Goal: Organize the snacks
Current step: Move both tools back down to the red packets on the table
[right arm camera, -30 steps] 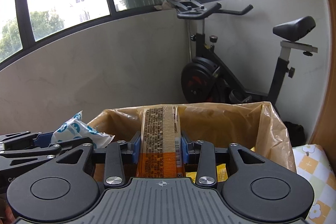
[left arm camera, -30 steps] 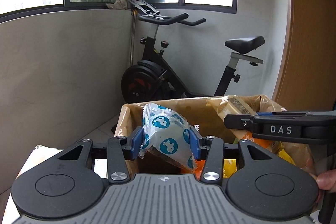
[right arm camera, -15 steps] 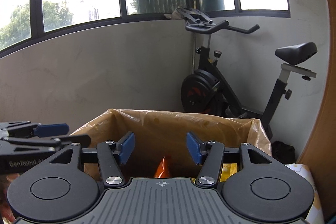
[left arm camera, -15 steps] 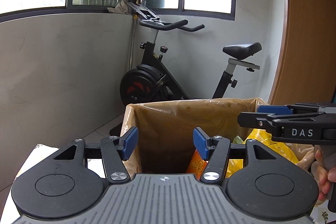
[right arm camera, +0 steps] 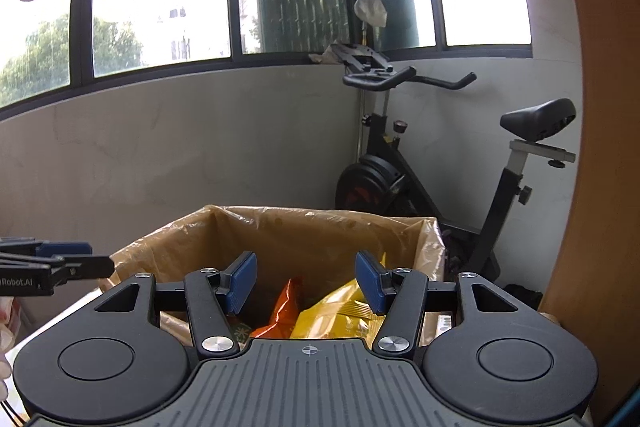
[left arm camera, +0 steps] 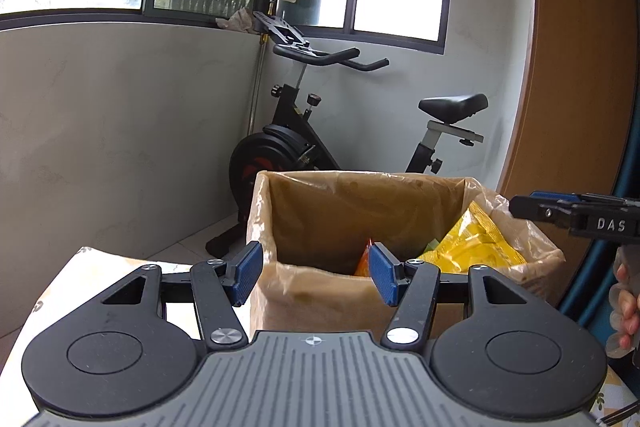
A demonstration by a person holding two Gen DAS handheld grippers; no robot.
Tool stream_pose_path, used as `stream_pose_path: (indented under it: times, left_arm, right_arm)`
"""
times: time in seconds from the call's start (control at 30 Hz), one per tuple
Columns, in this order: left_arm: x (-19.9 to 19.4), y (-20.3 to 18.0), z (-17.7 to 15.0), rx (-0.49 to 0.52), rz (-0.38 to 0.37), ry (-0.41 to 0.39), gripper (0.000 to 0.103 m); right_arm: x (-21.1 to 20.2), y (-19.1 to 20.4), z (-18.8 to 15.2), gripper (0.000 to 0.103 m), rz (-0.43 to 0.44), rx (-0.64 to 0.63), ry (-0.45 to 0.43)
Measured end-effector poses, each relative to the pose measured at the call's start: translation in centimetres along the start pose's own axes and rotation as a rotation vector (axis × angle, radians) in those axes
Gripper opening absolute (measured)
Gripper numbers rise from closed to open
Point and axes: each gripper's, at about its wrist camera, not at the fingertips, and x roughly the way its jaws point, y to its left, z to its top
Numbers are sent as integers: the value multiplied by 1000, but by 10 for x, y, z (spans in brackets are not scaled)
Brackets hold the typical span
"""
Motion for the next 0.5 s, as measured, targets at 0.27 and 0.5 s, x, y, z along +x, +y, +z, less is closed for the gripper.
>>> stream_pose_path:
  times: [0.27,0.5]
  left_arm:
    - [-16,2,-24,-46,13,-10,62]
    - [-25,2,-50,-99,20,4,62]
  right_arm:
    - [-30,-3,-16,52,-32,13,-46]
    - [-47,5,-40,52,-43,7,-56]
